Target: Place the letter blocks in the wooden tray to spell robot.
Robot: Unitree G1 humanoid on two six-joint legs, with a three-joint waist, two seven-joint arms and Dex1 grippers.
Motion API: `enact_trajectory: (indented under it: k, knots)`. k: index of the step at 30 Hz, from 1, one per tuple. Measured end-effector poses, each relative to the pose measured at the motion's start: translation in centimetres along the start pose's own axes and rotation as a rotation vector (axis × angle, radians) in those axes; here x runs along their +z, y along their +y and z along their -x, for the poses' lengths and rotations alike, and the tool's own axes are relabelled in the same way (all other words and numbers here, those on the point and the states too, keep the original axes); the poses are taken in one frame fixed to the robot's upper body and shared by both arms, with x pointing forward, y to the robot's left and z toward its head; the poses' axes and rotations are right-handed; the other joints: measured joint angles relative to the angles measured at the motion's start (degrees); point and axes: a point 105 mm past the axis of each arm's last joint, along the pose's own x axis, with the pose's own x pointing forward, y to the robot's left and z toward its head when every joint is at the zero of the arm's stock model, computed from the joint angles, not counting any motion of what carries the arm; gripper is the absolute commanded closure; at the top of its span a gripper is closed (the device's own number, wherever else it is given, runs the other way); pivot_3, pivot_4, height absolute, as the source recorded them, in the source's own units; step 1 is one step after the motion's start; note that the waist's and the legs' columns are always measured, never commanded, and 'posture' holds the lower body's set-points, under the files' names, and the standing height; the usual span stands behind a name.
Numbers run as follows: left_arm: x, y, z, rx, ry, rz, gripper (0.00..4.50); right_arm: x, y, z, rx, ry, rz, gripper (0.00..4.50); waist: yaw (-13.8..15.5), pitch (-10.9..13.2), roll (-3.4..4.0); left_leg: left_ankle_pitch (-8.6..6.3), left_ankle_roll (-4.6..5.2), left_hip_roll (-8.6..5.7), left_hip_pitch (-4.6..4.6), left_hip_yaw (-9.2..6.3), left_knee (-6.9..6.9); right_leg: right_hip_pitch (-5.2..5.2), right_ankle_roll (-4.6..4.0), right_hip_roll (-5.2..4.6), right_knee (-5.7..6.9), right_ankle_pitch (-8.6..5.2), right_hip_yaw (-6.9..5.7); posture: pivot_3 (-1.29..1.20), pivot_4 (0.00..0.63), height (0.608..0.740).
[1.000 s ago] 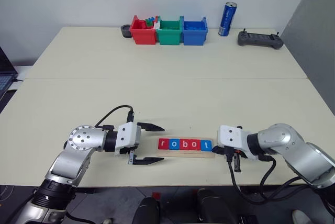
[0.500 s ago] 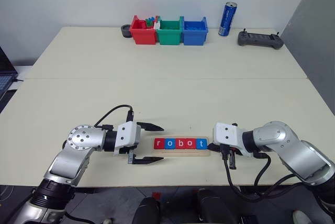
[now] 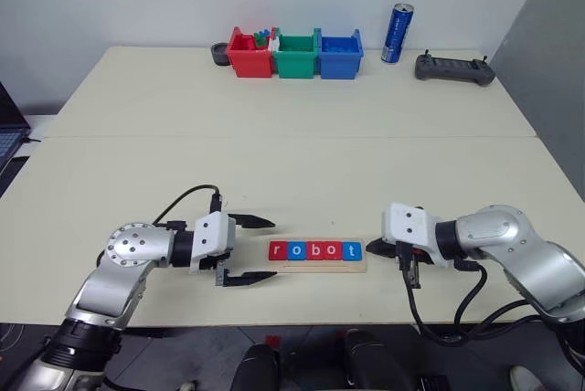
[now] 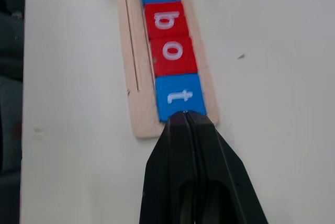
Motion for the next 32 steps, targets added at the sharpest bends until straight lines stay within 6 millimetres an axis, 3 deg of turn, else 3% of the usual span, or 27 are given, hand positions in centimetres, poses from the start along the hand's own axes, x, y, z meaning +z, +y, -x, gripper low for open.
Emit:
enact_trajectory:
  k: [4,13,32]
  knots:
    - [0.5,0.3,0.5,0.053,0.014,-0.001,0.00,-0.1,0.9,0.6,0.025,-0.062,-0.057,3.28,0.1,0.0,0.00,0.00,0.00,-0.01,0.00,0.01,0.01,0.00,0.00,-0.01,0.00,0.00,0.01,0.00,0.150,0.740]
    - [1.2,0.0,1.1,0.082,0.039,0.003,0.00,1.6,1.2,2.0,0.096,-0.179,-0.059,0.02,0.0,0.0,0.00,0.00,0.00,0.01,0.03,0.02,0.00,0.01,0.01,0.02,0.01,0.00,0.01,0.00,0.150,0.740]
    - [2.4,0.6,1.1,0.095,0.001,0.014,0.00,0.6,-0.5,2.9,0.061,-0.183,0.028,0.02,0.1,0.0,-0.01,0.00,0.00,0.01,0.03,0.03,0.01,0.01,0.00,0.01,0.00,0.00,0.02,0.00,0.150,0.740]
